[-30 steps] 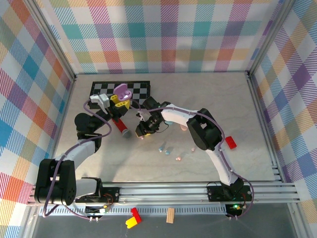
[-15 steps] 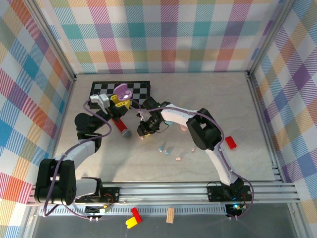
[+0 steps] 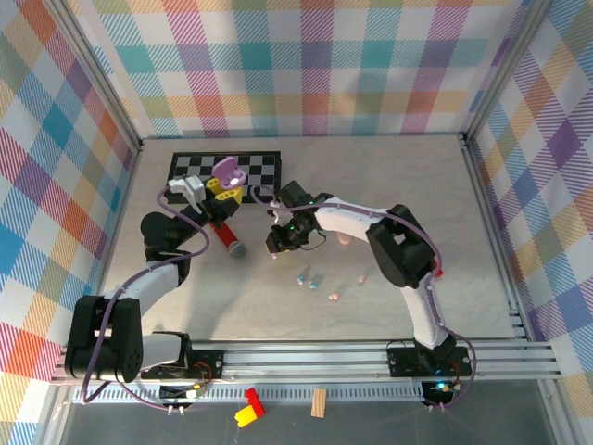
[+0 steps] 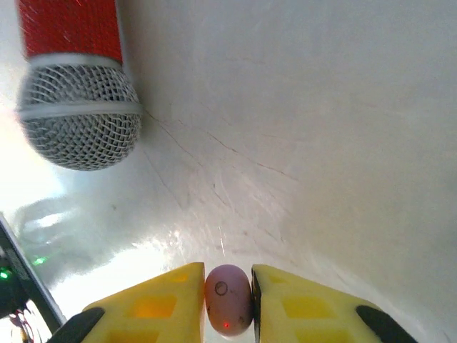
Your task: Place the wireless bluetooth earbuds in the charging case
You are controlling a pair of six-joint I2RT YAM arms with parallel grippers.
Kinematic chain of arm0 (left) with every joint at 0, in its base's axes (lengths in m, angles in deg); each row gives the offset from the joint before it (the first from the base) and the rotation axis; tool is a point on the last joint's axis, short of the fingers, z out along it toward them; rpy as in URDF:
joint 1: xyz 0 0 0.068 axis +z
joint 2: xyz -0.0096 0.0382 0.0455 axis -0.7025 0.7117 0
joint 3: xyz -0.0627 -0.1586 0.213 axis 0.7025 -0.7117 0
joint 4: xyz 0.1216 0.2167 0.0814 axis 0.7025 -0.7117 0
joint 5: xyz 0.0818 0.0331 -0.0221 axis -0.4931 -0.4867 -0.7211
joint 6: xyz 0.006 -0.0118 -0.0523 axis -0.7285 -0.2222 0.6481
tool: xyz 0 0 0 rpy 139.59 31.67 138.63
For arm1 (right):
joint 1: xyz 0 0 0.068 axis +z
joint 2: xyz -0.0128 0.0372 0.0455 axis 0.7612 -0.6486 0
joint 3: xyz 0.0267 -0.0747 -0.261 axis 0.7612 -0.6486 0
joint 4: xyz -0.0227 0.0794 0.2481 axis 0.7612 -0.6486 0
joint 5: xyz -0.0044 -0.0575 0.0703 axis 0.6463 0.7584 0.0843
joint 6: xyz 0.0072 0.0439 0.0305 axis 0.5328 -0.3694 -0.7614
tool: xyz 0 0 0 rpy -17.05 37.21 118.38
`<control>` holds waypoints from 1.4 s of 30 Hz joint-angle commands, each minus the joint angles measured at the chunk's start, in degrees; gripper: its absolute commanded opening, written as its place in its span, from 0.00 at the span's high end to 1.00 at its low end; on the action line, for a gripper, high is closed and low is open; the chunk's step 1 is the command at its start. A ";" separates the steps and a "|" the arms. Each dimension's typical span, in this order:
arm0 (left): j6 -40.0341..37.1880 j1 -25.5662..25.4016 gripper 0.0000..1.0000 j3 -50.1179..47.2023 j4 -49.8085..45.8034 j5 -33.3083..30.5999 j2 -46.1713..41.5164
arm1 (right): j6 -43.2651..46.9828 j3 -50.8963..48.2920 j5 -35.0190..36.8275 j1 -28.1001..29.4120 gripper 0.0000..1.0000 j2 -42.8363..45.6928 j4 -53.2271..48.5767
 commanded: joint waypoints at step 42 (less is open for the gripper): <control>-19.37 -33.72 0.71 -0.70 5.47 -37.12 19.34 | 2.14 -2.33 11.26 -2.71 0.78 30.99 -1.53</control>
